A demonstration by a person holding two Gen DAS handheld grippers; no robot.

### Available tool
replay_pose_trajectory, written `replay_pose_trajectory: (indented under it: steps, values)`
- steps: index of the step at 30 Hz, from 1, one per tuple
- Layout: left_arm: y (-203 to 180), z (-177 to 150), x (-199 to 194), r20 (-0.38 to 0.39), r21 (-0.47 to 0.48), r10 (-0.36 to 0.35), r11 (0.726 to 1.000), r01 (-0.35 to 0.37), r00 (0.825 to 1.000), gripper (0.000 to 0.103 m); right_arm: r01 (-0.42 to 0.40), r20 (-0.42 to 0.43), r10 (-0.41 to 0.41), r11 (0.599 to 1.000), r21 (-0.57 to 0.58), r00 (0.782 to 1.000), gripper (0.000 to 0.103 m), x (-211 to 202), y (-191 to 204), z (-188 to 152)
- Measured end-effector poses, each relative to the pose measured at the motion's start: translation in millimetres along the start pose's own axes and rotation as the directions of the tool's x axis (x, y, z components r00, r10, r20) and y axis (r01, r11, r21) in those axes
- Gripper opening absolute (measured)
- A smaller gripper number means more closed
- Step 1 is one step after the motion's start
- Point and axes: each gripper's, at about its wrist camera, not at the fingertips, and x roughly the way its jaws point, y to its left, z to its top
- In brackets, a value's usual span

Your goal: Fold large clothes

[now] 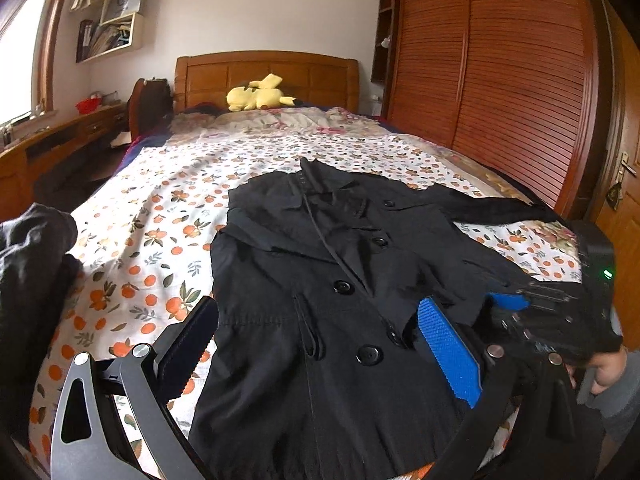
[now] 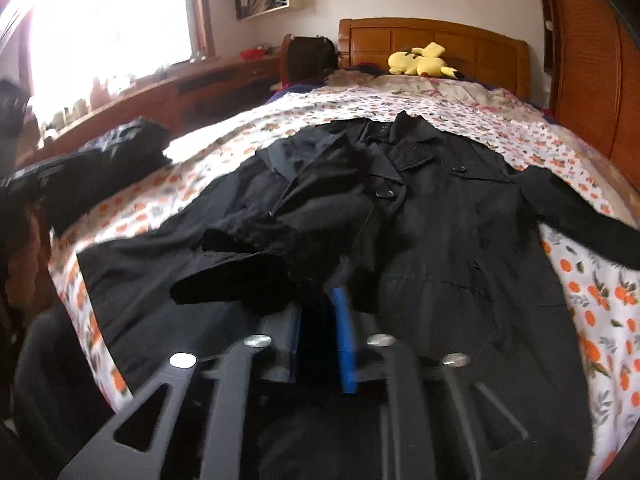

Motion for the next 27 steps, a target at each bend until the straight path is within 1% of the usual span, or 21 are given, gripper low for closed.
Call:
replay_pose_trajectory:
  steps: [3,4,5,8,10,13,16,18,24,27]
  values:
    - [3,-1,9,-0.006,-0.015,-0.009,1.0,0.009,1.0,0.101,0.018,0.011,-0.017,0.998,-0.052,1.0,0.048,-13,8,1]
    - [4,-2,13,-0.007,-0.013,-0.012,1.0,0.012,1.0,0.101,0.027,0.021,-0.025,0.997,-0.067,0.999,0.056,-19,12,2]
    - [4,-3,15,-0.008,-0.009,-0.015,1.0,0.015,1.0,0.101,0.028,0.031,-0.026,0.997,-0.078,0.999,0.058,-24,16,4]
    - [5,-6,22,-0.004,0.012,-0.02,1.0,0.02,1.0,0.101,0.02,0.052,-0.016,0.996,-0.083,0.999,0.059,-35,29,12]
    - [8,-8,25,0.0,0.013,-0.035,0.999,0.035,0.999,0.101,0.0,0.046,0.004,0.996,-0.089,0.999,0.059,-35,39,16]
    - [10,-10,28,0.01,0.015,-0.059,0.998,0.059,0.998,0.101,0.0,0.018,0.001,0.994,-0.106,1.0,0.059,-28,56,17]
    - [12,-11,28,0.025,0.015,-0.084,0.996,0.084,0.996,0.101,-0.016,-0.019,0.014,0.993,-0.114,1.0,0.059,-17,70,14]
    - [15,-12,28,0.028,0.003,-0.106,0.994,0.106,0.994,0.101,-0.02,-0.052,0.014,0.993,-0.116,0.999,0.059,-6,77,11]
    - [24,-9,34,0.028,-0.027,-0.148,0.989,0.148,0.989,0.101,-0.023,-0.146,0.004,0.991,-0.129,0.989,0.058,26,87,9]
    - [28,-6,36,0.037,-0.041,-0.164,0.985,0.166,0.986,0.101,-0.021,-0.173,-0.001,0.992,-0.124,0.985,0.057,38,88,7]
